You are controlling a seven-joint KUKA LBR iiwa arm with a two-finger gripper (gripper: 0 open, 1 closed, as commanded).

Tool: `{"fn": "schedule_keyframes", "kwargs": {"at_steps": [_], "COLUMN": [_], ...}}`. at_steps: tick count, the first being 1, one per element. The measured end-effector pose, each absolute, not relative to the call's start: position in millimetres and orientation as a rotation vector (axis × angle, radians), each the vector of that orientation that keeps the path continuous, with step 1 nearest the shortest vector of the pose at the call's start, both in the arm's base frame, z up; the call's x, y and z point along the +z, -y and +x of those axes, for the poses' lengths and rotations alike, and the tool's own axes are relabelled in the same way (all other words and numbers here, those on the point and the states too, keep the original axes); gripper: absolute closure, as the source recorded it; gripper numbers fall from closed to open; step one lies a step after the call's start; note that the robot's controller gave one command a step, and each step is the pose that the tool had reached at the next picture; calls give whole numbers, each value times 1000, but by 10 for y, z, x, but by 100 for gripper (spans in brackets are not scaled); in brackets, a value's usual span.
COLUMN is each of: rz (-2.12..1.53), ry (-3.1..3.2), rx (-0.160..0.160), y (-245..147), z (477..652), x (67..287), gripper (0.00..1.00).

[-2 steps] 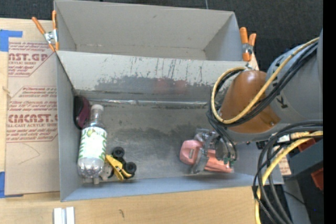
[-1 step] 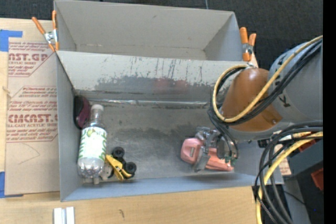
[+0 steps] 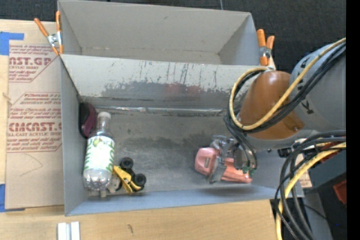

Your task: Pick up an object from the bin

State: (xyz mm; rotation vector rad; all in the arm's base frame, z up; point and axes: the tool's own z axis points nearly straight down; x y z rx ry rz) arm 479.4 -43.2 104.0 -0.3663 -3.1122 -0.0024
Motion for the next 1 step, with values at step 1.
{"fn": "schedule_keyframes", "kwargs": {"at_steps": [1], "rz": [-367], "ry": [3115], "rx": [-2], "y": [431], "z": [4795], "x": [1159], "gripper": [100]}}
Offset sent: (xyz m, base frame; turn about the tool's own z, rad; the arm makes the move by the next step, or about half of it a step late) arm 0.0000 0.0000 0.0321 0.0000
